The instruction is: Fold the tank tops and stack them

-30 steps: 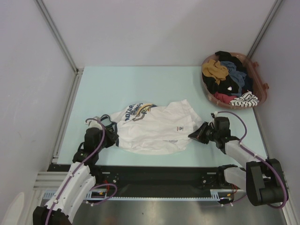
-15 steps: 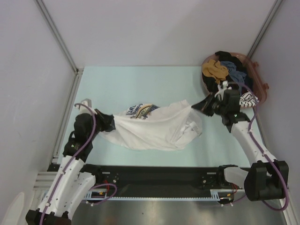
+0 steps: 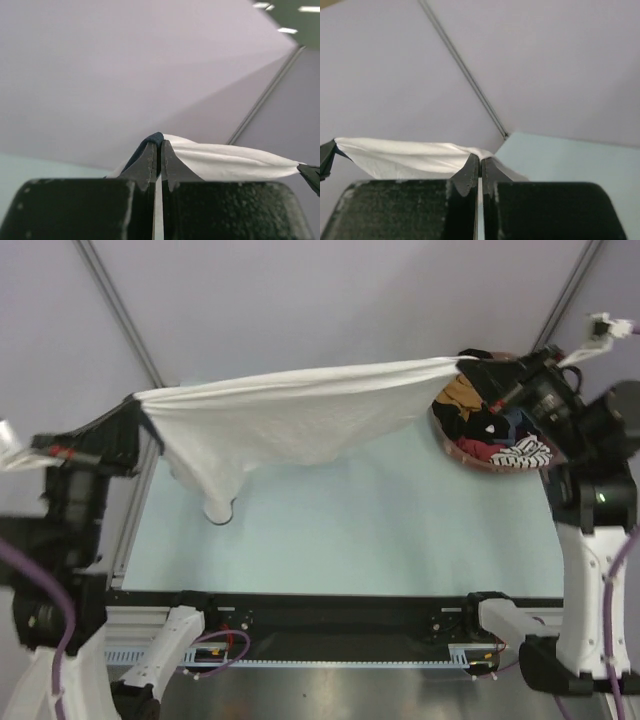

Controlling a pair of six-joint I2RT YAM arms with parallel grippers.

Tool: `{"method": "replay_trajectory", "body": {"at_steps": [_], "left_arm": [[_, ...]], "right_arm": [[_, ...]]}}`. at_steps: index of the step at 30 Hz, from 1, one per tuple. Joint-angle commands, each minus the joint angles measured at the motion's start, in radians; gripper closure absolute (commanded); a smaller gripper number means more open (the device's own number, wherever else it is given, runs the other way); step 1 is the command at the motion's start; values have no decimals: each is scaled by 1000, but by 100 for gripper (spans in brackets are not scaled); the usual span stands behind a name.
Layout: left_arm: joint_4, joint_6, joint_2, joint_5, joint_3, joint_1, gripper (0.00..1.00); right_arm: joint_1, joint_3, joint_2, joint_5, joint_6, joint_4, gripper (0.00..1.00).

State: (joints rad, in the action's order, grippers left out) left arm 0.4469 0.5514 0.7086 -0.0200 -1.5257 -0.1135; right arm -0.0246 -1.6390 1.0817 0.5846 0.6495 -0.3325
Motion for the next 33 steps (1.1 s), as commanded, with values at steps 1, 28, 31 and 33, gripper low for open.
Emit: {"method": "replay_trajectory", "body": {"at_steps": [1,28,31,33], "left_arm": [[15,-99,-102,42,-137,12,100],[-273,99,303,-52,245,21,100],[-310,107,453,-96,136,46,100],[-304,108,523,-124,-10,64,100]], "right_arm": [[9,-94,-179,4,-45,33,100],[-18,226,121,-26,104,375,100],[-21,113,285,-20,116,389,100],[-18,-61,424,18,121,365,100]]}}
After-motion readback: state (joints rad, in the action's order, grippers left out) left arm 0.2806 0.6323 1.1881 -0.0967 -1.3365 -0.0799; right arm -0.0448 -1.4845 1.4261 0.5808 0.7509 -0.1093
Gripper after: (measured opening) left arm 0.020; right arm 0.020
